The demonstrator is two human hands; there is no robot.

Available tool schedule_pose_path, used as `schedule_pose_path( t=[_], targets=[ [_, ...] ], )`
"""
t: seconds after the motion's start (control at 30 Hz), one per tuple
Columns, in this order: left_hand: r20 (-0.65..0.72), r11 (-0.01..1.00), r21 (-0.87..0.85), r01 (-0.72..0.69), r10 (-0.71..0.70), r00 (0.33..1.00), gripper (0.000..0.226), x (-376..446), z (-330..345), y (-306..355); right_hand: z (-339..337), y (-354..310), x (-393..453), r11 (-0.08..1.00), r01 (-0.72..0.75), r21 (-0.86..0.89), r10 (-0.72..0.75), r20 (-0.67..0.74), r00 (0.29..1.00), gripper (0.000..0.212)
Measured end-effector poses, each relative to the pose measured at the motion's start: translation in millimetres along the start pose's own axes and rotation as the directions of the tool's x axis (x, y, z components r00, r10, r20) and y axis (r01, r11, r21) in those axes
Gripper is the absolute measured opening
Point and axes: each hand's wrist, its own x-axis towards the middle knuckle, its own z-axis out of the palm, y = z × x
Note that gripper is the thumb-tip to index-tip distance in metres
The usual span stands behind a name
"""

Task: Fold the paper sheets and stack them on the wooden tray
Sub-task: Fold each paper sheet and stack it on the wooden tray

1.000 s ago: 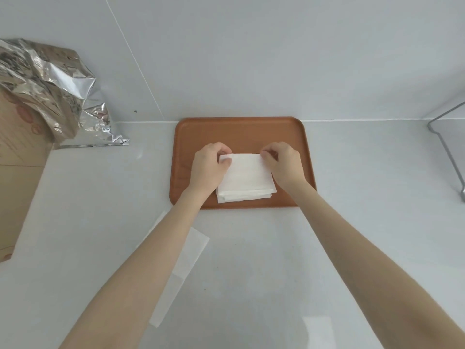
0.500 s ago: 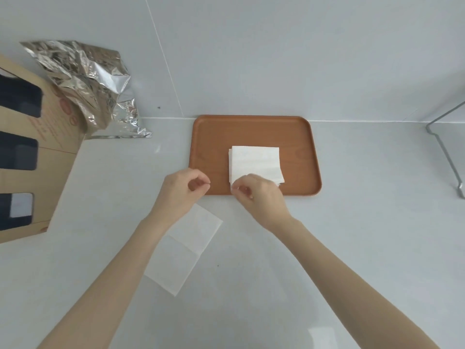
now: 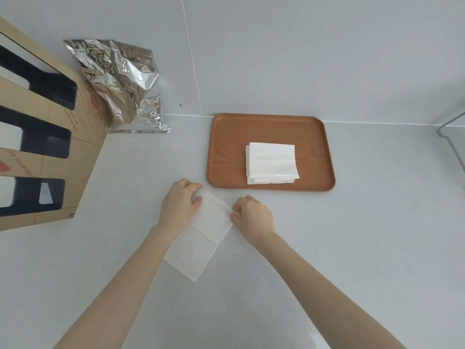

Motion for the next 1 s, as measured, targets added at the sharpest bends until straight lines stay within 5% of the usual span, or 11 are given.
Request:
schedule_pose_path(
  t=[0.23, 0.43, 0.63, 1.0],
  targets=[
    [0.016, 0.999, -0.033, 0.012, -0.011, 1.000, 0.012, 2.1, 0.0, 5.1, 3.8, -0.3, 0.2, 1.000, 0.015, 0.019, -0.014, -0.052, 0.999, 0.016],
    [0.011, 0.924, -0.379, 0.052, -0.052, 0.999, 0.010, -3.3, -16.8, 25.8, -35.9, 6.1, -8.5, 0.954, 0.055, 0.296, -0.005, -0.167, 0.986, 0.001],
    [-0.045, 0.839, -0.539, -0.067, 0.051, 0.998, 0.026, -15.2, -42.6, 58.0, -91.0, 5.9, -32.6, 0.896, 0.227, 0.381, -0.115, -0.296, 0.948, 0.016],
    [0.254, 0.857, -0.515, -0.007, 0.161, 0.954, 0.031, -76.9, -28.4, 64.3, -94.3, 41.3, -86.7, 0.913, 0.157, 0.377, -0.149, -0.050, 0.988, 0.028]
  ],
)
